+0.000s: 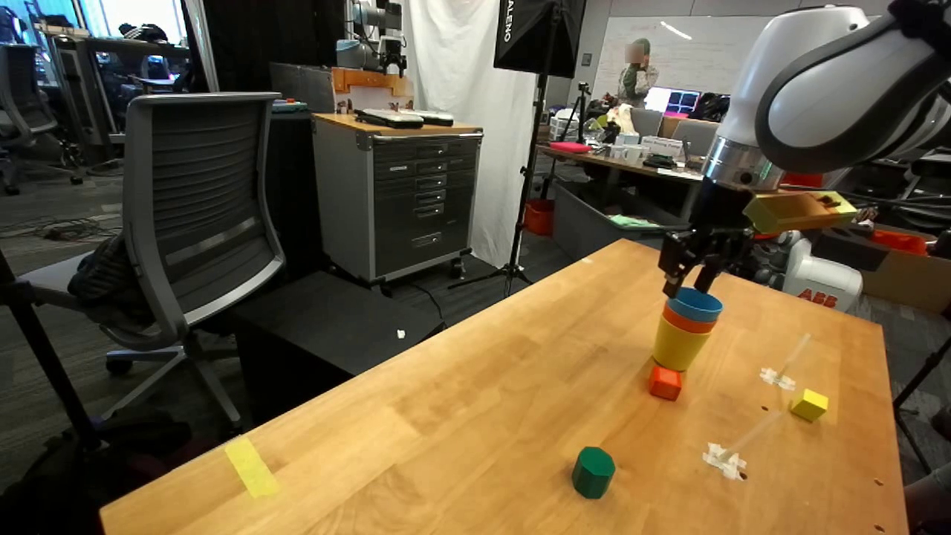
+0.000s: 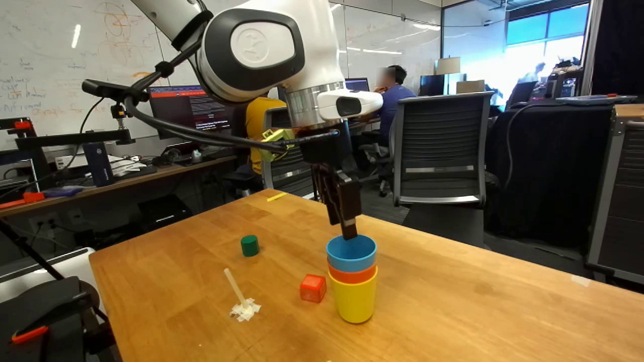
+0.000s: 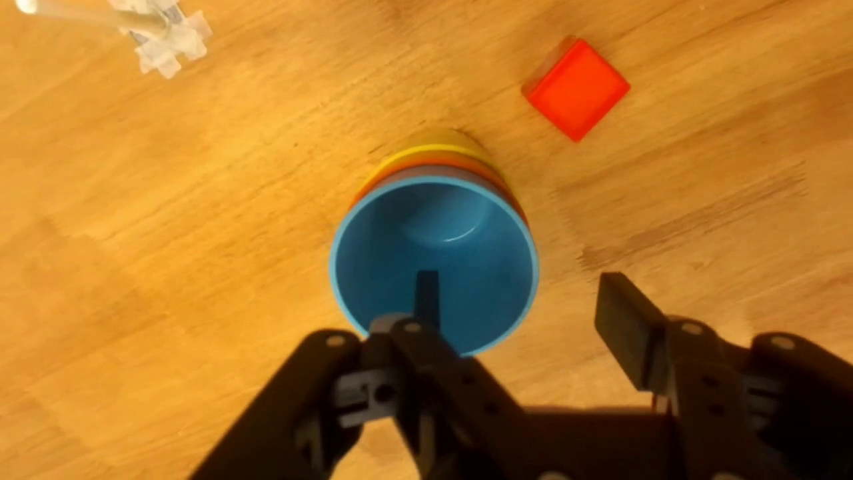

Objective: Place the orange cup inside the yellow cup, put the blue cup inside the orange cup

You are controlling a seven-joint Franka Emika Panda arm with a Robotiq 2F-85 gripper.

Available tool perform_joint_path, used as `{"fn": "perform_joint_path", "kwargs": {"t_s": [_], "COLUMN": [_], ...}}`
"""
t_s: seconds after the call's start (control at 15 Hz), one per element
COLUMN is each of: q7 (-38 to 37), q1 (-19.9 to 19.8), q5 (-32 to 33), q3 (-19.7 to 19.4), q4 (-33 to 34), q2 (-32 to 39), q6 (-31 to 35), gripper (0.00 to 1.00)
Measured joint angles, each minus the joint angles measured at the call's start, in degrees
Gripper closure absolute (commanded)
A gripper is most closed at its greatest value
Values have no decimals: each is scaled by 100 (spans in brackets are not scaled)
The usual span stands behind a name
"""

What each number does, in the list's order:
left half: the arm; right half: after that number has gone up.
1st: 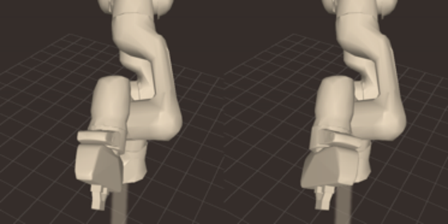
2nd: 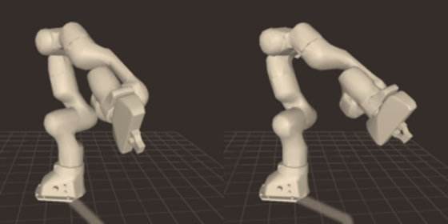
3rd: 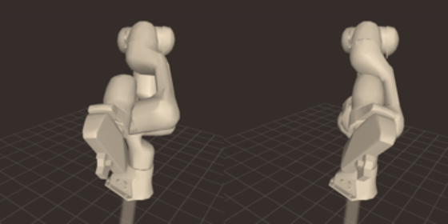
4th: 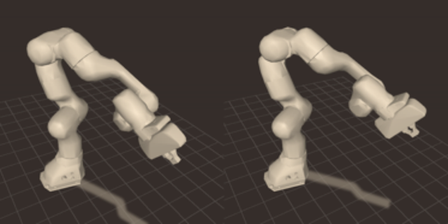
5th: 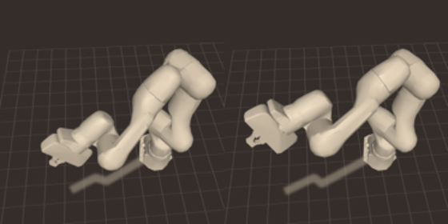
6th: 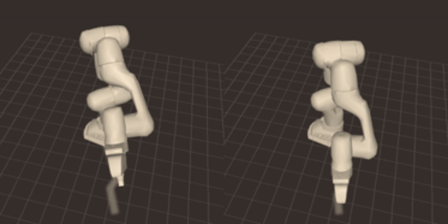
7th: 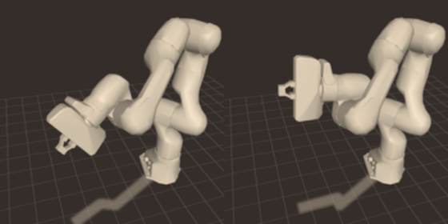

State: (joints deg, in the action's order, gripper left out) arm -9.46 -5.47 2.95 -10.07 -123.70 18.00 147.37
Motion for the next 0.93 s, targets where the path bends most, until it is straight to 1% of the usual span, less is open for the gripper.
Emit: {"fn": "perform_joint_path", "kwargs": {"t_s": [0.07,0.2,0.33,0.67,0.8,0.93], "q7": [6,70,288,1093,1285,1349], "q1": [0,6,16,80,117,131], "q5": [0,0,9,46,46,46], "q3": [0,10,70,407,521,553], "q4": [-1,-29,-138,-808,-1103,-1255], "q2": [-5,-43,-160,-775,-1023,-1161], "q6": [0,-10,-39,-177,-214,-216], "gripper": [1,0,0,0,0,0]}}
